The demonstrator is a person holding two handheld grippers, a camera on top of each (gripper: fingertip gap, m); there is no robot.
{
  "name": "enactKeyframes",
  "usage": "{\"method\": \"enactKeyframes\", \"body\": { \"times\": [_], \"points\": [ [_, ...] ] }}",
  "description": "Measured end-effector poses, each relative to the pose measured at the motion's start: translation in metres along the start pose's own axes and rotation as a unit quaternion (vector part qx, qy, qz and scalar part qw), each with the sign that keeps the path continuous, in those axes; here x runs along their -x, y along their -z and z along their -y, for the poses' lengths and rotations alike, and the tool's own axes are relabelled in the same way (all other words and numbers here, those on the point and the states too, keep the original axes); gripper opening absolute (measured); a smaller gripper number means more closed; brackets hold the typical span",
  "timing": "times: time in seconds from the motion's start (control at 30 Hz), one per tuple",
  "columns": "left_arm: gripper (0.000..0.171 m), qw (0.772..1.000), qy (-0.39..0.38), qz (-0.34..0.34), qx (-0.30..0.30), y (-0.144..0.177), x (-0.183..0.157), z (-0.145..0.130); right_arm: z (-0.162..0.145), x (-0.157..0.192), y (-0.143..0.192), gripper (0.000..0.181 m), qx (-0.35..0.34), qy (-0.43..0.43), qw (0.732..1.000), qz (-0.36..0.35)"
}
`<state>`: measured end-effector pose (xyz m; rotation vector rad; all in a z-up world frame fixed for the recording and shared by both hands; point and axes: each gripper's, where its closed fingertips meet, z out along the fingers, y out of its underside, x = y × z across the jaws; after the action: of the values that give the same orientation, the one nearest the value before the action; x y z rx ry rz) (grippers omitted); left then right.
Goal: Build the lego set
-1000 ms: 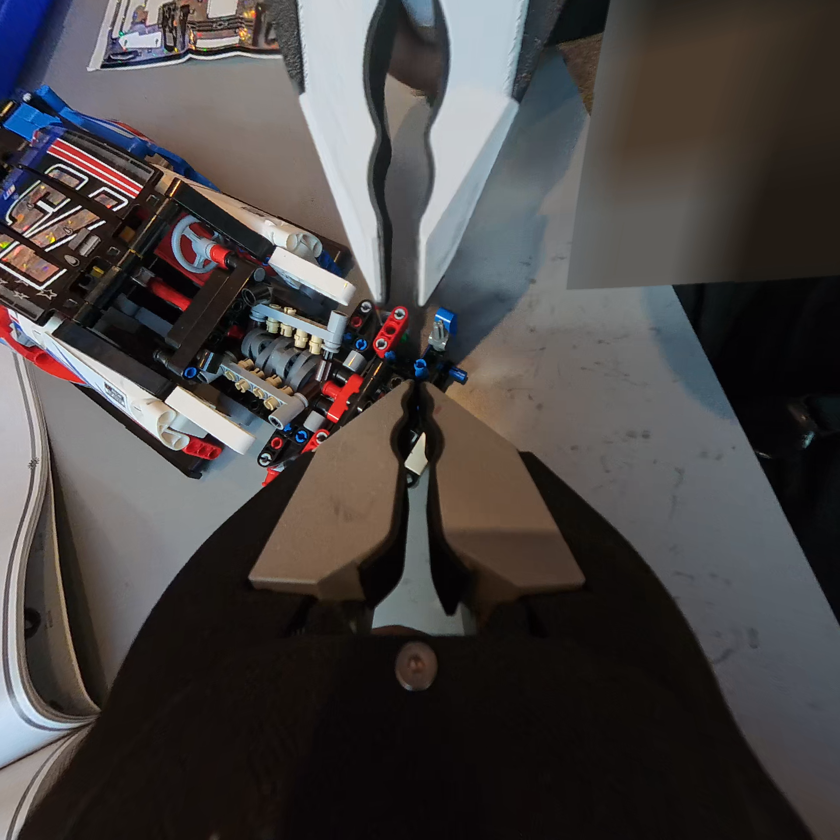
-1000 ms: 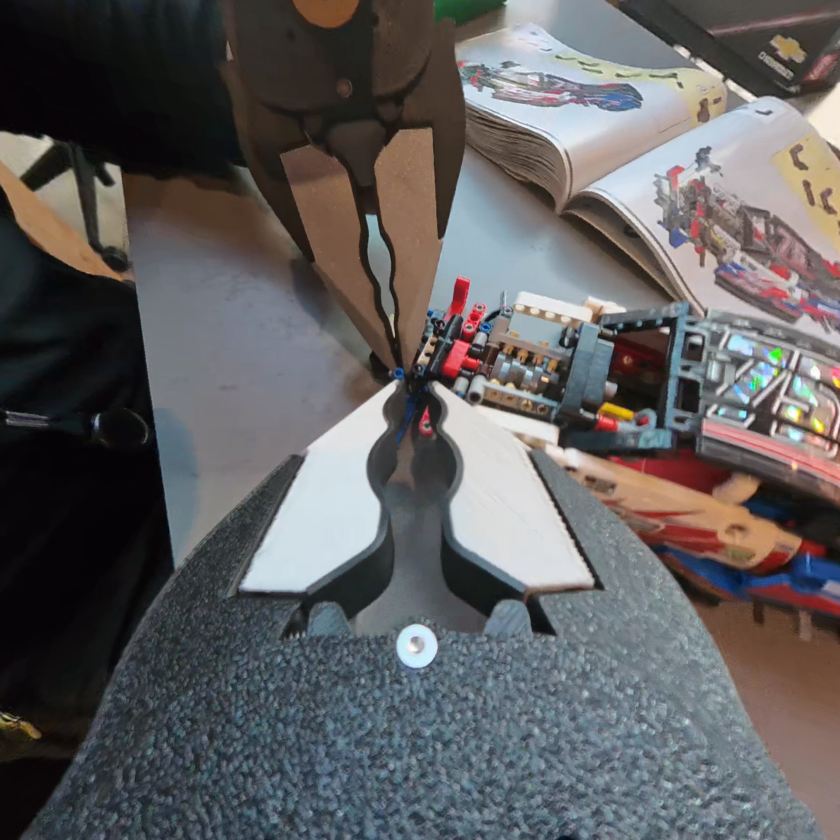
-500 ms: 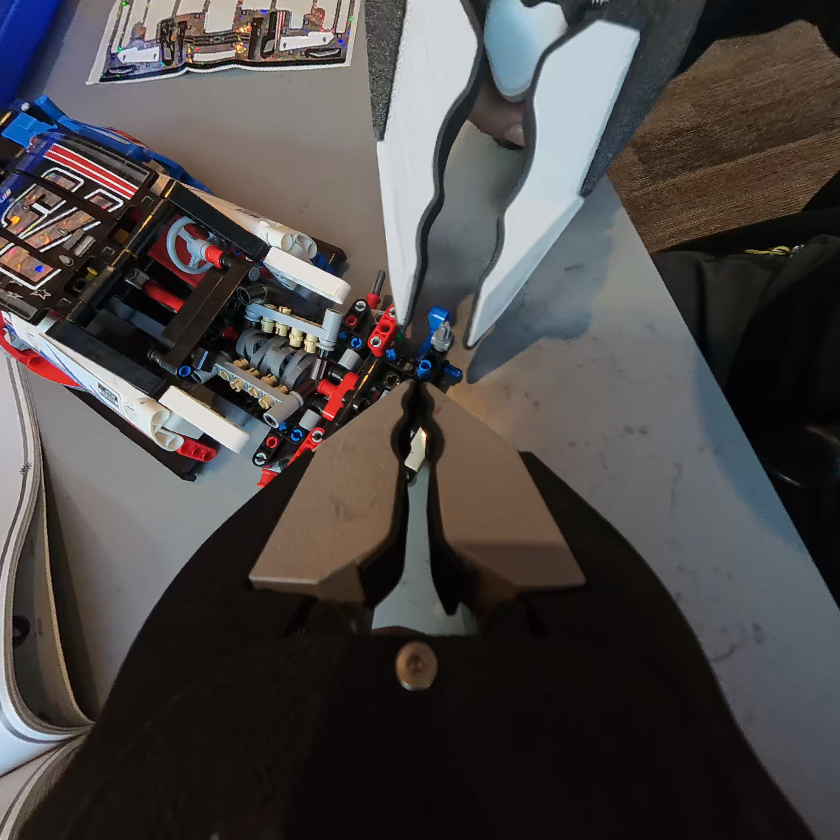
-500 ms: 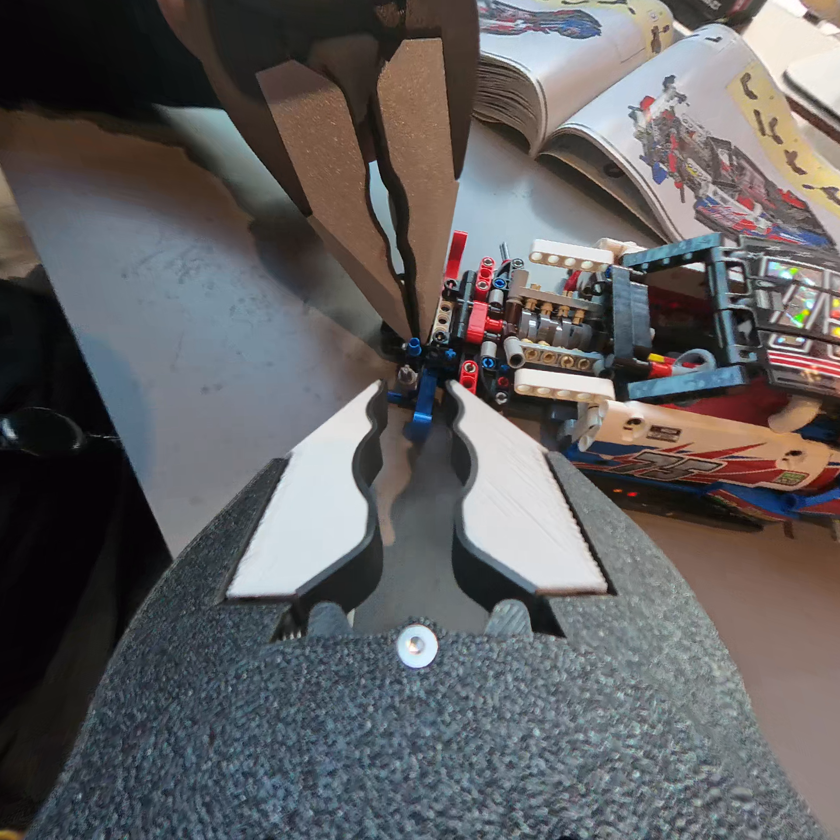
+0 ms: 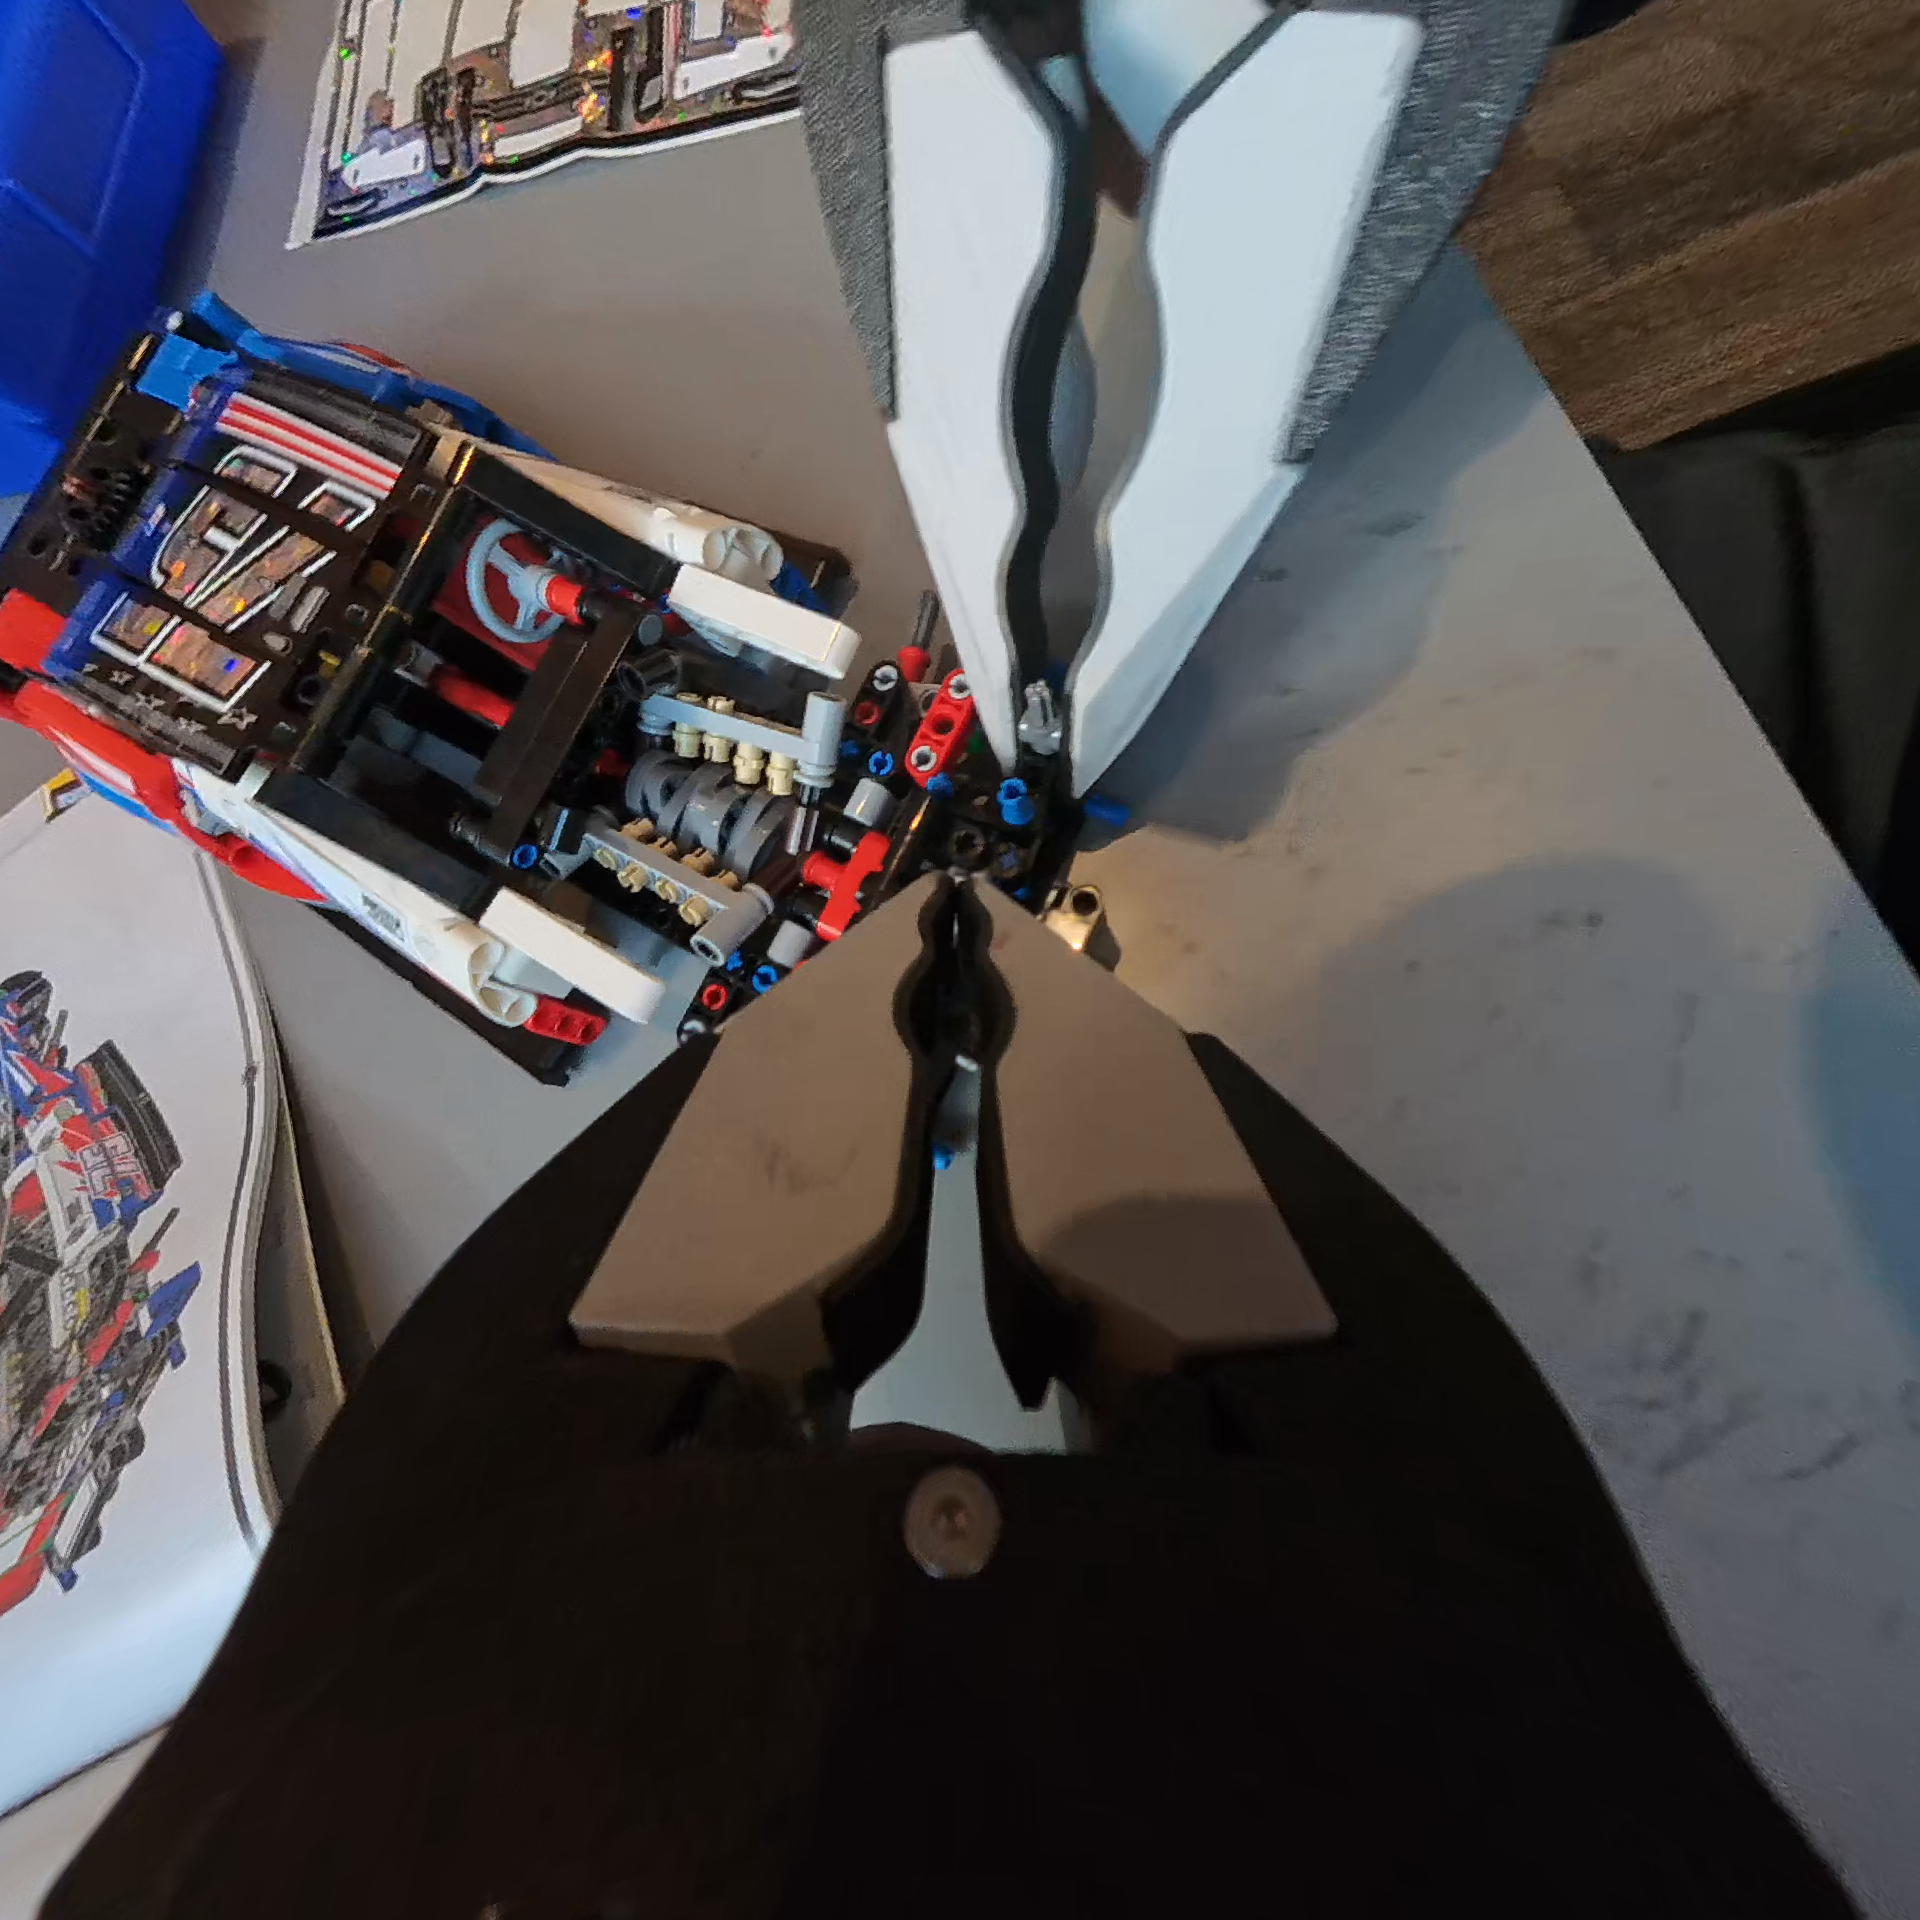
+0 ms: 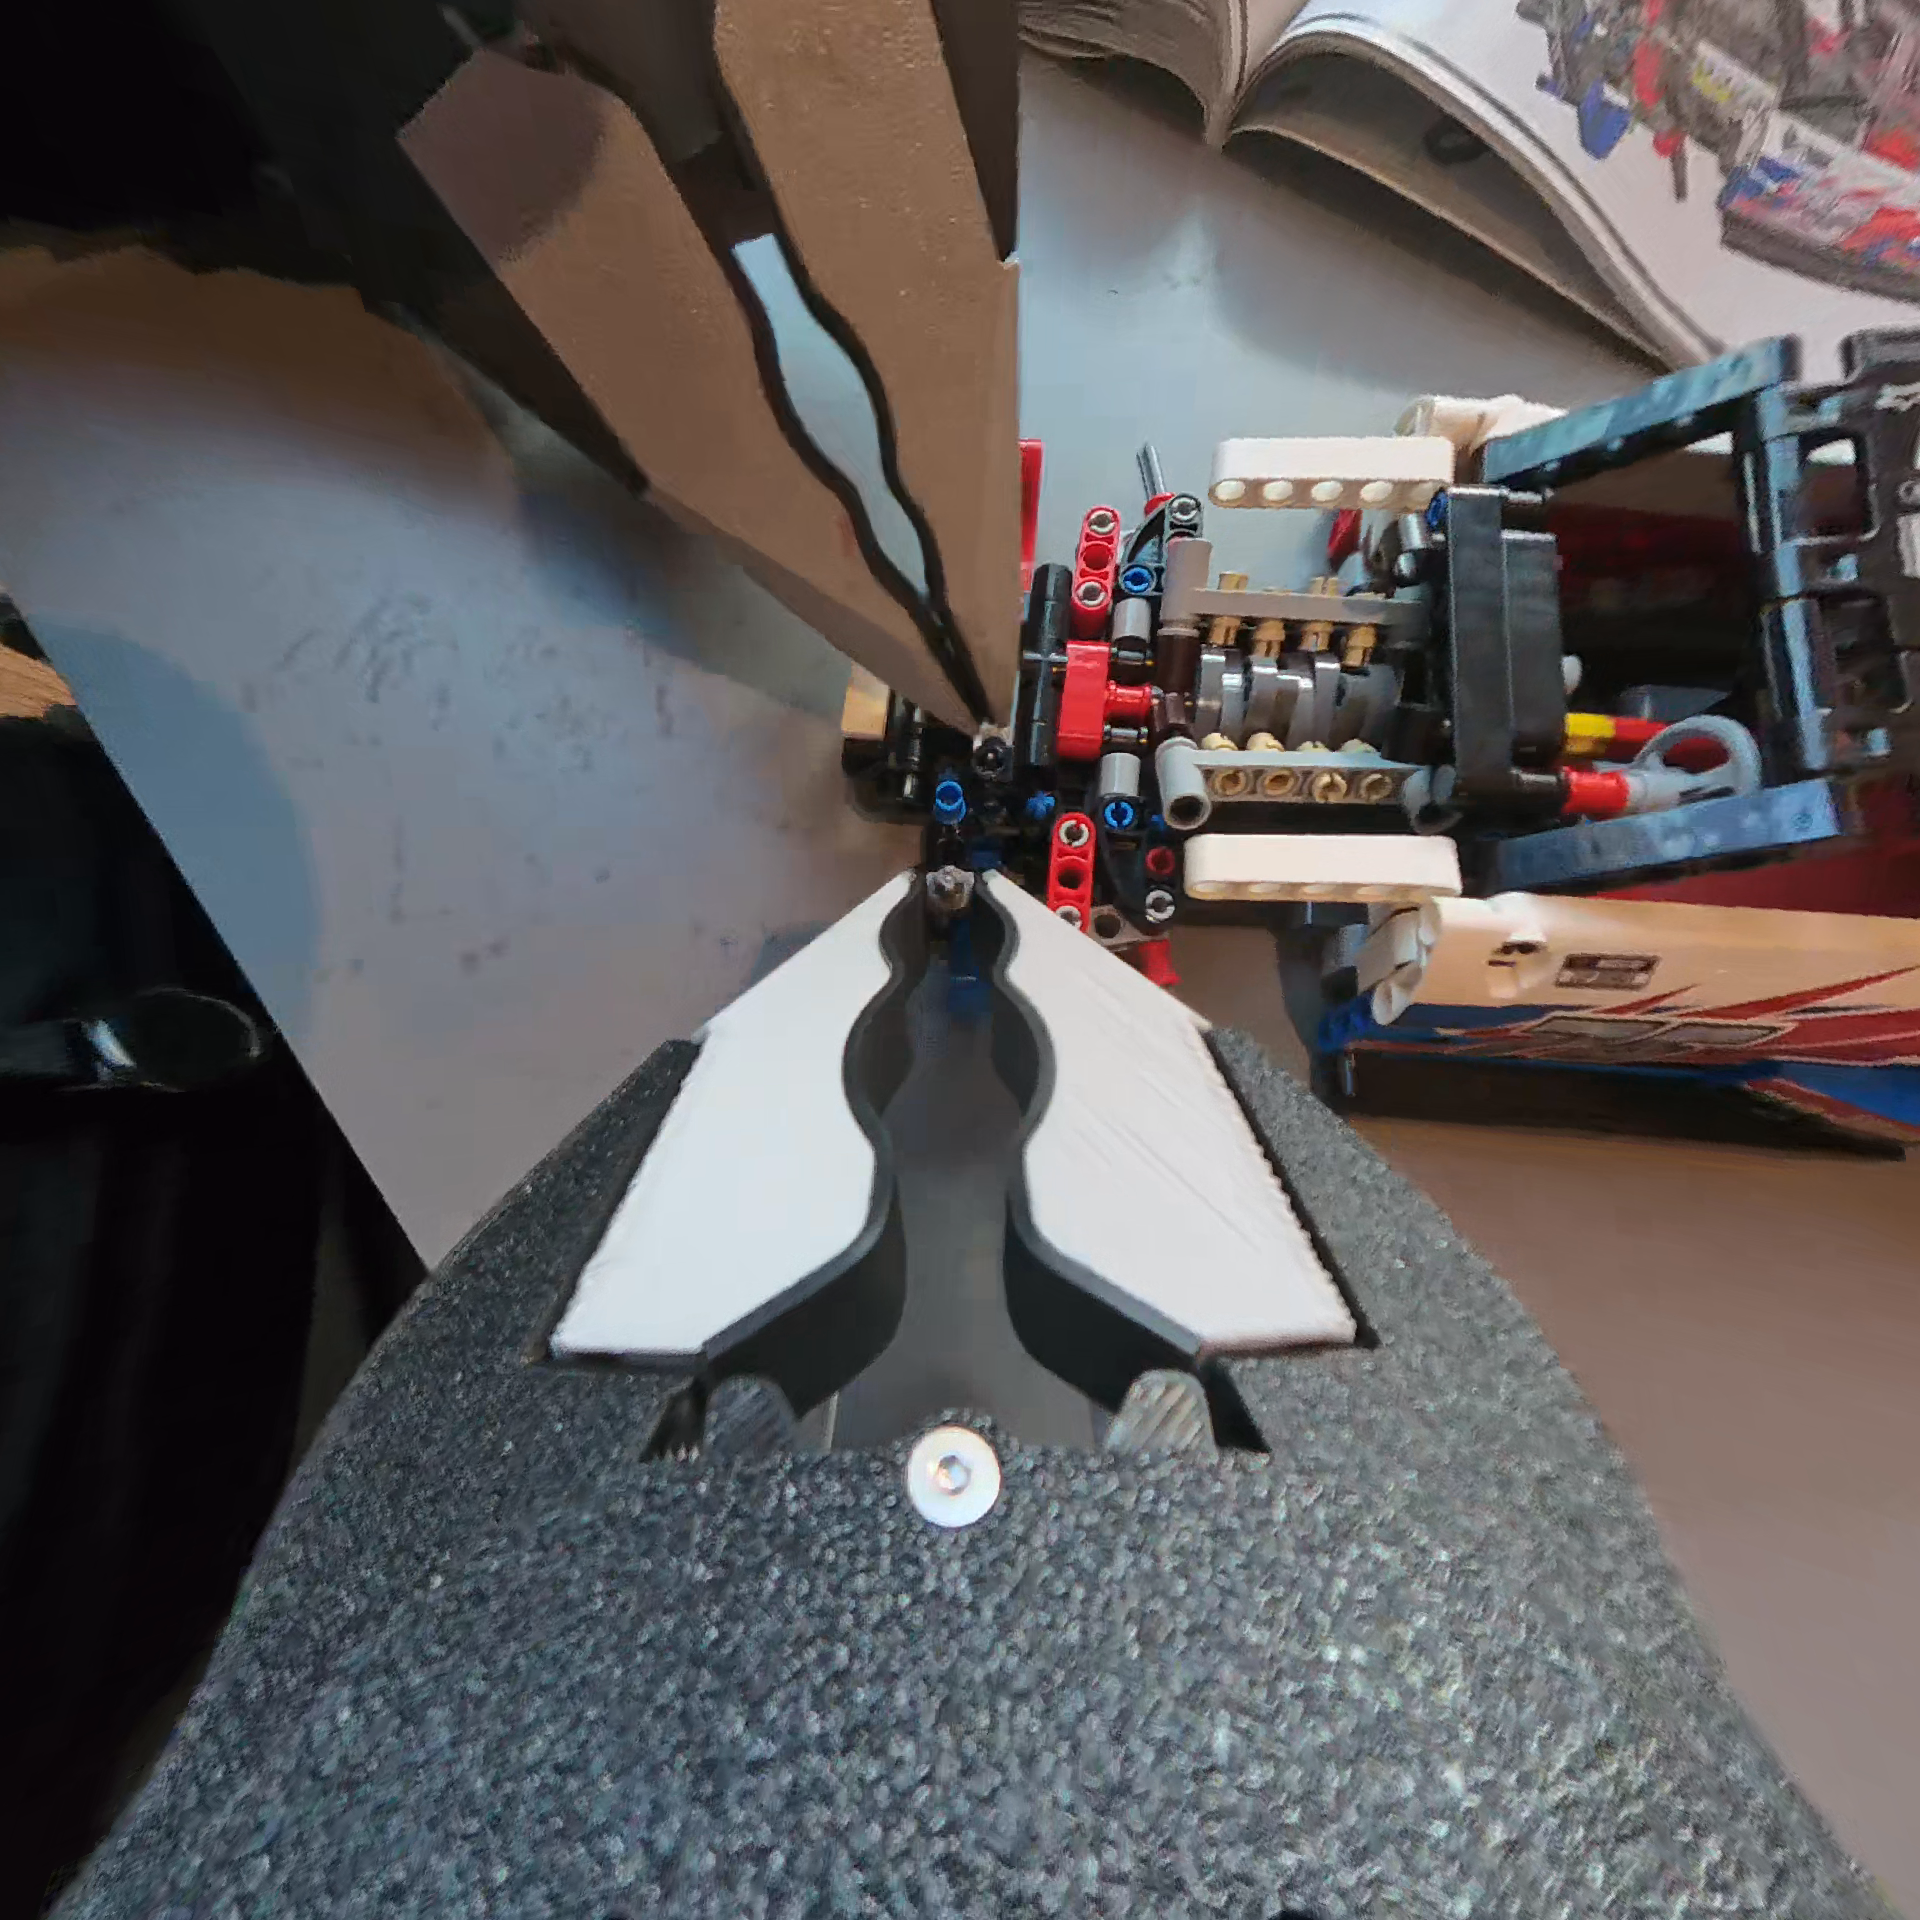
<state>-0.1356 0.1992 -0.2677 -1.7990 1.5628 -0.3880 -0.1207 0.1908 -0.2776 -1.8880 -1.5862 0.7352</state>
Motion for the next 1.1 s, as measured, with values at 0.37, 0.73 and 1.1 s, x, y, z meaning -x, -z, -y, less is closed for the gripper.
{"method": "enactKeyframes", "body": {
  "times": [0.37,0.73,1.1],
  "points": [
    [0.0,0.998,-0.063,0.004,-0.023,0.009,-0.003,0.001,-0.001,0.002,-0.001,0.007,0.017,-0.062,0.998,0.018],
    [0.0,0.995,-0.094,0.0,-0.021,0.005,-0.005,0.001,-0.002,0.002,-0.002,0.007,0.082,0.012,0.995,-0.06],
    [0.0,0.994,-0.112,-0.003,-0.013,0.0,-0.005,0.001,-0.001,0.004,-0.004,0.007,0.074,0.016,0.992,-0.103]
  ]
}}
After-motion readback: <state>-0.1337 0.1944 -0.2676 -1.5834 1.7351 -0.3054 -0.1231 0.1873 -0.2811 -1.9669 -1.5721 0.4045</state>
